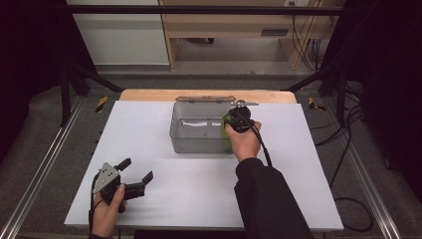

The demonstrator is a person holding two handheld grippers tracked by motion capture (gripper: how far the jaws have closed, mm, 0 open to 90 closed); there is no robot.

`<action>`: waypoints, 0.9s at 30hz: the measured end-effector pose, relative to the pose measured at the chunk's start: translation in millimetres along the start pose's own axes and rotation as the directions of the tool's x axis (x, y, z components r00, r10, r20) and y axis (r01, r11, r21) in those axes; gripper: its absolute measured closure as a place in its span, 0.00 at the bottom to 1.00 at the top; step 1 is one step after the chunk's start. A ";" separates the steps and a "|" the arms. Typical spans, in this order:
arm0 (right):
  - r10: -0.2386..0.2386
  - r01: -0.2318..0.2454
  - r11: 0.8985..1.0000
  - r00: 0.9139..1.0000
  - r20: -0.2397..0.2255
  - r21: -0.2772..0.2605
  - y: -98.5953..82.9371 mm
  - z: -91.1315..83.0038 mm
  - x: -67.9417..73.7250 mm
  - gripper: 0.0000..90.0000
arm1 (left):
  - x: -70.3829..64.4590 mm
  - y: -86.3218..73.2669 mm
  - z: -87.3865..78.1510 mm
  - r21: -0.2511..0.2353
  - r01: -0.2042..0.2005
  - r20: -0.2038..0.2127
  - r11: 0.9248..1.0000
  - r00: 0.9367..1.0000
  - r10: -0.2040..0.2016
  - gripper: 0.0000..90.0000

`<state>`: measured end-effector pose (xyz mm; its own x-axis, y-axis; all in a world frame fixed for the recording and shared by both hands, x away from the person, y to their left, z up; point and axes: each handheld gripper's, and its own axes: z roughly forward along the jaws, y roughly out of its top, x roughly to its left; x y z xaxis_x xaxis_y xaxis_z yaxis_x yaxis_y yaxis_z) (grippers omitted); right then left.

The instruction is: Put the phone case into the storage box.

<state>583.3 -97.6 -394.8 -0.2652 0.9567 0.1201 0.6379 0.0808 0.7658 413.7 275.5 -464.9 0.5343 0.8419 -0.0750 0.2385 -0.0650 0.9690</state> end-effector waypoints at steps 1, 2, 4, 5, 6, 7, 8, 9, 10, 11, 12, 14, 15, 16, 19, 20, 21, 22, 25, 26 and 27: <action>0.001 -0.001 1.000 1.000 -0.002 -0.003 0.3 -0.6 0.3 0.80 | -0.2 0.0 0.1 0.000 -0.001 0.000 1.000 1.000 0.001 0.03; 0.003 -0.003 1.000 1.000 -0.007 -0.007 0.6 -1.1 0.7 0.80 | -0.4 0.0 0.2 0.000 -0.002 0.001 1.000 1.000 0.002 0.03; 0.000 0.000 1.000 1.000 -0.011 -0.012 0.8 -1.9 1.6 0.81 | -0.8 -0.1 0.5 0.002 -0.003 0.002 1.000 1.000 0.003 0.03; -0.001 0.001 1.000 1.000 -0.014 -0.013 0.8 -2.3 2.0 0.81 | -0.9 -0.1 0.6 0.003 -0.004 0.002 1.000 1.000 0.004 0.03; -0.002 0.002 1.000 1.000 -0.016 -0.014 0.7 -2.5 2.2 0.81 | -1.0 -0.1 0.4 0.003 -0.005 0.002 1.000 1.000 0.005 0.03; -0.003 0.003 1.000 1.000 -0.018 -0.016 0.8 -2.8 2.3 0.81 | -1.0 0.1 0.3 0.002 -0.005 0.002 1.000 1.000 0.005 0.03; -0.004 0.004 1.000 1.000 -0.018 -0.020 0.8 -3.0 2.2 0.81 | -1.0 0.1 0.2 0.001 -0.005 0.001 1.000 1.000 0.005 0.03; -0.004 0.003 1.000 1.000 -0.022 -0.024 1.0 -3.2 2.1 0.81 | -0.9 0.0 0.1 0.001 -0.004 0.000 1.000 1.000 0.004 0.03; -0.002 0.001 1.000 1.000 -0.027 -0.031 1.0 -3.5 2.3 0.81 | -0.9 0.0 -0.1 0.001 -0.003 0.000 1.000 1.000 0.003 0.03; -0.004 0.003 0.999 0.999 -0.036 -0.041 1.0 -3.8 2.9 0.81 | -0.9 0.0 -0.2 0.001 -0.004 -0.001 1.000 1.000 0.004 0.03; -0.013 0.011 0.999 0.999 -0.042 -0.049 1.0 -4.1 3.7 0.81 | -0.8 0.1 -0.2 0.001 -0.005 -0.001 1.000 1.000 0.005 0.03; -0.023 0.020 0.998 0.999 -0.049 -0.059 0.4 -4.7 6.2 0.81 | -0.8 0.0 0.2 0.002 -0.007 0.000 1.000 1.000 0.007 0.03; -0.030 0.026 0.997 0.998 -0.056 -0.068 0.0 -5.0 7.2 0.81 | -1.1 -0.1 0.3 0.002 -0.007 0.000 1.000 1.000 0.007 0.03; -0.038 0.034 0.997 0.998 -0.057 -0.074 -0.3 -5.0 8.2 0.81 | -1.3 0.0 0.3 0.002 -0.008 0.000 1.000 1.000 0.008 0.03; -0.044 0.038 0.995 0.997 -0.065 -0.088 -0.8 -4.7 10.5 0.81 | -1.3 0.0 0.0 0.001 -0.009 0.001 1.000 1.000 0.009 0.03; -0.046 0.040 0.995 0.997 -0.067 -0.092 -0.9 -4.6 11.0 0.81 | -1.2 0.0 -0.1 0.001 -0.008 0.001 1.000 1.000 0.008 0.03; -0.045 0.039 0.995 0.997 -0.067 -0.096 -0.9 -4.7 11.4 0.81 | -1.2 0.0 -0.3 0.001 -0.005 0.000 1.000 1.000 0.005 0.03; -0.043 0.036 0.994 0.997 -0.069 -0.098 -0.8 -4.7 11.8 0.81 | -1.0 0.0 -0.4 0.001 -0.005 -0.001 1.000 1.000 0.005 0.03; -0.042 0.035 0.994 0.997 -0.071 -0.103 -0.4 -5.2 11.9 0.81 | -0.7 0.0 -0.5 0.001 -0.005 -0.001 1.000 1.000 0.005 0.03; -0.043 0.035 0.994 0.997 -0.070 -0.105 -0.4 -5.2 11.7 0.81 | -0.8 0.0 -0.4 0.001 -0.004 -0.001 1.000 1.000 0.004 0.03; -0.043 0.035 0.994 0.997 -0.069 -0.106 -0.4 -5.4 11.7 0.81 | -0.9 0.0 -0.3 0.001 -0.004 -0.002 1.000 1.000 0.004 0.03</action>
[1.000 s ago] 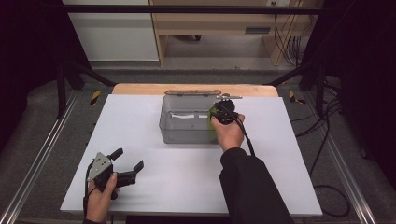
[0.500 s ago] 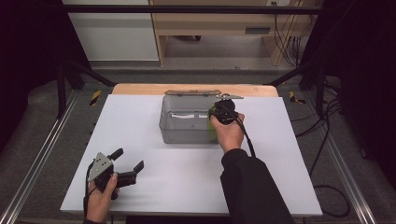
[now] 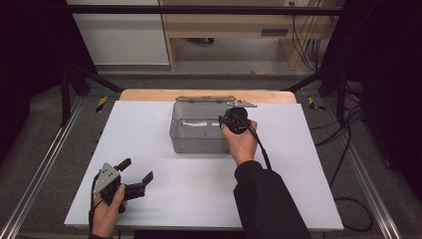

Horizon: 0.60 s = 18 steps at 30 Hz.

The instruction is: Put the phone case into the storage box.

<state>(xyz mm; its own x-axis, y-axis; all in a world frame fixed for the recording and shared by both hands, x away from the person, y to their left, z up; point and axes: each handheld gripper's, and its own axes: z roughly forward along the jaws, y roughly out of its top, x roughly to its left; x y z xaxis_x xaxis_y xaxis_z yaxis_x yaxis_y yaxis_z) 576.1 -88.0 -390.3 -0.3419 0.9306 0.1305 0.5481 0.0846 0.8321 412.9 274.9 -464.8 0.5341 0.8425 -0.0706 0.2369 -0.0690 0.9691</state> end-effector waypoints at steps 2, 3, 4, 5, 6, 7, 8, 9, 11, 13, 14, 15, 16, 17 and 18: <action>-0.003 0.003 1.000 1.000 0.001 -0.003 0.1 -0.6 0.2 0.80 | -0.1 0.0 0.2 -0.001 -0.002 0.001 1.000 1.000 0.002 0.03; -0.004 0.004 1.000 1.000 0.002 -0.005 0.3 -0.8 0.1 0.80 | -0.1 0.0 0.3 0.000 -0.002 0.001 1.000 1.000 0.002 0.03; -0.005 0.005 1.000 1.000 0.001 -0.006 0.4 -1.0 -0.2 0.80 | -0.1 0.0 0.3 0.000 -0.002 0.001 1.000 1.000 0.002 0.03; -0.005 0.005 1.000 1.000 0.004 -0.006 0.5 -1.1 -0.3 0.80 | -0.1 0.1 0.2 0.000 -0.002 0.001 1.000 1.000 0.002 0.03; -0.006 0.006 1.000 1.000 0.004 -0.008 0.6 -1.3 -0.4 0.80 | -0.1 0.1 0.1 -0.001 -0.002 0.001 1.000 1.000 0.002 0.03; -0.006 0.006 1.000 1.000 0.004 -0.011 0.6 -1.4 -0.6 0.80 | 0.0 0.1 0.0 -0.001 -0.002 0.001 1.000 1.000 0.002 0.03; -0.008 0.008 1.000 1.000 0.004 -0.012 0.7 -1.5 -0.6 0.80 | 0.1 0.1 0.0 0.000 -0.002 0.000 1.000 1.000 0.002 0.03; -0.009 0.009 1.000 1.000 0.004 -0.013 0.8 -1.6 -0.7 0.79 | 0.2 0.1 0.0 0.000 -0.002 0.000 1.000 1.000 0.002 0.03; -0.011 0.011 1.000 1.000 0.005 -0.013 0.7 -1.4 -0.7 0.79 | 0.0 0.1 0.0 -0.001 -0.001 0.001 1.000 1.000 0.001 0.03; -0.013 0.013 1.000 1.000 0.005 -0.014 0.7 -1.1 -0.7 0.79 | 0.0 0.1 0.1 -0.001 -0.001 0.001 1.000 1.000 0.001 0.03; -0.014 0.014 1.000 1.000 0.003 -0.014 0.7 -0.9 -0.8 0.79 | 0.0 0.1 0.1 -0.001 -0.001 0.001 1.000 1.000 0.001 0.03; -0.012 0.012 1.000 1.000 0.001 -0.013 0.7 -0.7 -0.7 0.79 | 0.0 0.1 0.1 -0.001 -0.001 0.001 1.000 1.000 0.001 0.03; -0.015 0.015 1.000 1.000 -0.001 -0.013 0.7 -0.6 -0.9 0.79 | 0.0 0.1 0.1 -0.001 -0.001 0.001 1.000 1.000 0.001 0.03; -0.014 0.014 1.000 1.000 0.000 -0.014 0.7 -0.6 -0.9 0.78 | 0.1 0.1 0.0 -0.001 -0.002 0.001 1.000 1.000 0.002 0.03; -0.013 0.013 1.000 1.000 -0.001 -0.014 0.7 -0.5 -0.9 0.78 | 0.0 0.1 0.1 -0.002 0.000 0.001 1.000 1.000 0.000 0.03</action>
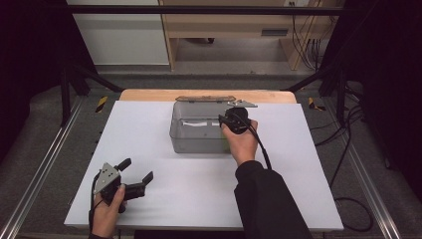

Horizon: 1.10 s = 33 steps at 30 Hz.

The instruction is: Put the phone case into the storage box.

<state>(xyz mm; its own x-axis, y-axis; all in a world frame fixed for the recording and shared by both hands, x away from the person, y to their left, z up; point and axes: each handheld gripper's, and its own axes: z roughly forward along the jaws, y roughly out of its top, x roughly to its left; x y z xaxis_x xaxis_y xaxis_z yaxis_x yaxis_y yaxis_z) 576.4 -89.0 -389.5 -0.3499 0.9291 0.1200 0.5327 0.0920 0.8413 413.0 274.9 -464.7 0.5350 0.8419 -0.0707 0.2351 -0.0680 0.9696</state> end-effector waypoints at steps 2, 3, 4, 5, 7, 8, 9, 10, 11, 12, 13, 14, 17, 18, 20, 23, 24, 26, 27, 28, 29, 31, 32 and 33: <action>-0.004 0.004 1.000 1.000 -0.001 -0.004 -0.2 0.3 0.4 0.78 | 0.0 0.0 0.0 0.000 0.000 0.000 1.000 1.000 0.000 0.03; -0.008 0.008 1.000 1.000 -0.001 -0.005 -0.4 0.6 0.8 0.77 | 0.1 0.0 -0.1 0.000 0.000 -0.001 1.000 1.000 0.000 0.03; -0.011 0.011 1.000 1.000 -0.001 -0.003 -0.7 0.8 1.3 0.77 | 0.1 0.1 -0.2 0.000 0.001 -0.001 1.000 1.000 -0.001 0.03; -0.014 0.014 1.000 1.000 -0.001 -0.005 -0.9 1.1 1.8 0.77 | 0.1 0.2 -0.3 -0.001 0.001 -0.001 1.000 1.000 -0.001 0.03; -0.019 0.019 1.000 1.000 0.001 -0.010 -1.1 1.6 2.8 0.76 | 0.2 0.2 -0.4 -0.001 0.000 -0.001 1.000 1.000 0.000 0.03; -0.021 0.021 1.000 1.000 0.001 -0.012 -1.3 2.0 3.2 0.75 | 0.2 0.4 -0.6 -0.002 -0.002 -0.002 1.000 1.000 0.002 0.03; -0.022 0.022 1.000 1.000 0.002 -0.013 -1.5 2.3 3.6 0.74 | 0.1 0.6 -1.0 -0.006 -0.003 -0.006 1.000 1.000 0.003 0.03; -0.026 0.026 1.000 1.000 0.011 -0.017 -1.6 2.7 4.0 0.71 | 0.0 1.0 -1.3 -0.011 -0.003 -0.009 1.000 1.000 0.003 0.03; -0.029 0.029 0.999 0.999 0.018 -0.021 -1.6 2.8 4.2 0.69 | 0.0 1.2 -1.7 -0.014 -0.002 -0.011 1.000 1.000 0.001 0.03; -0.027 0.028 0.999 0.999 0.019 -0.022 -1.6 3.0 4.2 0.68 | 0.4 1.2 -2.0 -0.015 -0.002 -0.013 1.000 1.000 0.002 0.03; -0.026 0.027 0.999 1.000 0.016 -0.022 -1.7 3.4 4.2 0.67 | 0.7 1.2 -2.1 -0.014 -0.001 -0.013 1.000 1.000 0.001 0.03; -0.032 0.032 0.999 0.999 0.013 -0.021 -1.8 3.8 4.2 0.66 | 1.1 1.2 -2.0 -0.015 0.000 -0.012 1.000 1.000 0.000 0.03; -0.028 0.028 0.999 1.000 0.011 -0.015 -2.2 5.3 4.7 0.56 | 1.5 1.1 -2.0 -0.014 0.003 -0.014 1.000 1.000 -0.004 0.03; -0.017 0.017 1.000 1.000 0.005 -0.018 -2.1 6.0 4.9 0.49 | 1.5 1.1 -1.9 -0.014 0.001 -0.013 1.000 1.000 -0.001 0.03; -0.003 0.003 1.000 1.000 -0.005 -0.017 -1.5 6.8 5.4 0.41 | 1.2 1.1 -1.9 -0.013 0.001 -0.013 1.000 1.000 -0.001 0.03; -0.007 0.007 1.000 1.000 -0.002 -0.017 -0.5 6.6 6.8 0.36 | 1.0 1.2 -2.0 -0.013 -0.002 -0.010 1.000 1.000 0.002 0.03; -0.009 0.008 1.000 1.000 -0.006 -0.021 0.0 6.4 7.2 0.35 | 1.0 1.2 -2.0 -0.013 -0.002 -0.009 1.000 1.000 0.002 0.03; -0.010 0.009 1.000 1.000 -0.012 -0.025 0.7 6.4 8.0 0.31 | 1.1 1.2 -2.0 -0.013 -0.001 -0.010 1.000 1.000 0.001 0.03; -0.010 0.010 1.000 1.000 -0.015 -0.025 1.2 6.7 8.3 0.29 | 1.2 1.2 -2.1 -0.013 -0.001 -0.009 1.000 1.000 0.001 0.03; -0.015 0.015 1.000 1.000 -0.015 -0.025 1.7 7.2 8.3 0.26 | 1.2 1.2 -2.1 -0.013 -0.001 -0.010 1.000 1.000 0.000 0.03; -0.015 0.014 1.000 1.000 -0.015 -0.027 2.3 7.6 8.7 0.23 | 1.3 1.2 -2.1 -0.014 0.000 -0.010 1.000 1.000 0.000 0.03; -0.018 0.018 0.999 1.000 -0.007 -0.039 3.2 8.0 9.8 0.16 | 1.3 1.2 -2.2 -0.014 0.002 -0.012 1.000 1.000 -0.002 0.03; -0.022 0.022 0.999 1.000 -0.004 -0.045 3.8 8.1 10.4 0.14 | 1.4 1.2 -2.3 -0.014 0.002 -0.012 1.000 1.000 -0.002 0.03; -0.027 0.027 0.998 1.000 -0.002 -0.055 4.3 8.0 11.0 0.13 | 1.5 1.2 -2.3 -0.014 0.003 -0.012 1.000 1.000 -0.003 0.03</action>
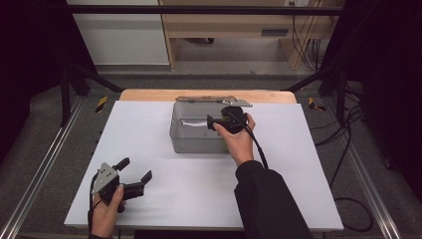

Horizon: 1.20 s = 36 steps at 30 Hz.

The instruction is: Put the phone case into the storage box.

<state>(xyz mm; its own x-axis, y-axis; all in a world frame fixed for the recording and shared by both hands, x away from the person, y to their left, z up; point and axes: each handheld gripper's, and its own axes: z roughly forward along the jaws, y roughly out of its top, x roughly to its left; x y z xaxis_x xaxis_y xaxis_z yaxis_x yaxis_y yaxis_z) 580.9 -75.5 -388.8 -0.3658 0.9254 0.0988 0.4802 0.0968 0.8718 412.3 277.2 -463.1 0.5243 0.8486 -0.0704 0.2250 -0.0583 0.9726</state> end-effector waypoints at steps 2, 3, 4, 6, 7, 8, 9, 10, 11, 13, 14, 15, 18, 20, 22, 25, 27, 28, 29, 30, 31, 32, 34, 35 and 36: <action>-0.009 0.009 1.000 1.000 0.001 -0.019 1.1 -0.8 1.1 0.11 | 0.0 0.0 0.0 0.000 0.000 0.000 1.000 1.000 0.000 0.03; -0.012 0.012 1.000 1.000 -0.002 -0.026 1.4 -1.2 1.5 0.10 | 0.0 0.0 0.0 0.000 0.000 0.000 1.000 1.000 0.000 0.03; -0.015 0.015 0.999 1.000 -0.007 -0.031 1.8 -1.7 1.8 0.09 | -0.1 0.0 0.0 0.000 0.000 0.000 1.000 1.000 0.000 0.03; -0.023 0.022 0.999 1.000 -0.011 -0.046 2.6 -2.8 2.1 0.09 | -0.2 0.0 -0.1 0.000 -0.001 0.001 1.000 1.000 0.001 0.03; -0.023 0.023 0.998 1.000 -0.010 -0.054 3.0 -3.4 2.1 0.09 | -0.1 0.0 -0.1 0.000 -0.003 0.002 1.000 1.000 0.003 0.03; -0.020 0.020 0.998 1.000 -0.010 -0.058 3.4 -3.9 2.2 0.09 | -0.1 0.0 -0.1 -0.001 -0.003 0.002 1.000 1.000 0.003 0.03; -0.019 0.018 0.998 1.000 -0.010 -0.062 3.7 -4.1 1.9 0.09 | 0.0 0.0 -0.1 0.000 -0.003 0.002 1.000 1.000 0.003 0.03; -0.014 0.014 0.998 1.000 -0.012 -0.066 4.1 -4.5 1.8 0.09 | -0.1 0.0 -0.2 0.000 -0.002 0.000 1.000 1.000 0.002 0.03; -0.010 0.008 0.998 1.000 -0.017 -0.068 4.4 -5.0 1.9 0.09 | 0.0 0.0 -0.2 -0.001 -0.002 0.000 1.000 1.000 0.002 0.03; -0.011 0.010 0.997 1.000 -0.018 -0.073 4.8 -5.9 1.8 0.08 | 0.1 0.1 -0.2 -0.001 -0.001 0.000 1.000 1.000 0.001 0.03; -0.013 0.012 0.997 1.000 -0.016 -0.074 5.0 -6.3 1.7 0.08 | 0.2 0.0 -0.2 -0.001 -0.001 -0.001 1.000 1.000 0.001 0.03; -0.019 0.018 0.997 1.000 -0.012 -0.078 5.0 -6.4 1.4 0.08 | 0.1 0.0 -0.3 -0.001 -0.001 -0.001 1.000 1.000 0.001 0.03; -0.027 0.027 0.996 1.000 -0.003 -0.083 5.1 -6.9 1.2 0.08 | 0.2 0.2 -0.5 -0.003 -0.004 0.000 1.000 1.000 0.004 0.03; -0.030 0.029 0.996 1.000 -0.001 -0.087 5.4 -7.5 1.4 0.08 | 0.3 0.2 -0.5 -0.003 -0.004 0.000 1.000 1.000 0.004 0.03; -0.038 0.038 0.995 0.999 0.002 -0.095 5.4 -7.9 1.6 0.08 | 0.2 0.2 -0.6 -0.005 -0.003 -0.001 1.000 1.000 0.003 0.03; -0.065 0.067 0.990 0.998 0.017 -0.123 5.4 -9.2 2.2 0.07 | 0.4 0.3 -0.8 -0.006 -0.004 -0.001 1.000 1.000 0.004 0.03; -0.086 0.089 0.985 0.996 0.031 -0.146 5.4 -9.9 2.5 0.07 | 0.4 0.5 -1.1 -0.009 -0.003 -0.003 1.000 1.000 0.003 0.03; -0.098 0.103 0.982 0.994 0.039 -0.158 5.3 -10.1 2.5 0.07 | 0.4 0.6 -1.3 -0.011 -0.003 -0.003 1.000 1.000 0.003 0.03; -0.105 0.111 0.979 0.993 0.045 -0.171 5.4 -10.7 2.8 0.06 | 0.3 0.7 -1.4 -0.013 -0.002 -0.003 1.000 1.000 0.002 0.03; -0.113 0.120 0.976 0.992 0.052 -0.183 5.5 -11.4 3.0 0.06 | 0.4 0.8 -1.5 -0.013 -0.002 -0.004 1.000 1.000 0.002 0.03; -0.117 0.126 0.973 0.992 0.054 -0.193 5.7 -11.9 3.2 0.06 | 0.4 0.8 -1.5 -0.014 -0.001 -0.004 1.000 1.000 0.001 0.03; -0.126 0.135 0.970 0.990 0.057 -0.204 5.7 -12.3 3.1 0.06 | 0.4 0.9 -1.6 -0.015 -0.002 -0.005 1.000 1.000 0.002 0.03; -0.137 0.147 0.964 0.989 0.061 -0.220 5.8 -12.9 3.5 0.05 | 0.4 0.8 -1.9 -0.018 -0.004 -0.005 1.000 1.000 0.004 0.03; -0.142 0.153 0.961 0.988 0.062 -0.230 5.8 -13.1 3.6 0.05 | 0.7 0.6 -2.1 -0.016 -0.006 -0.005 1.000 1.000 0.006 0.03; -0.149 0.159 0.958 0.987 0.063 -0.240 5.7 -13.0 3.5 0.05 | 1.2 0.5 -2.5 -0.016 -0.005 -0.007 1.000 1.000 0.005 0.03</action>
<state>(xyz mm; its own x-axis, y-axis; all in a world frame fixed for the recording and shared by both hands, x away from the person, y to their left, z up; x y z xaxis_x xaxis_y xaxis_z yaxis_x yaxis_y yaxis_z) 572.0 -76.4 -377.2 -0.3822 0.9220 -0.0623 0.2104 0.1525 0.9657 411.0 279.5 -462.2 0.5198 0.8519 -0.0639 0.2095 -0.0546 0.9763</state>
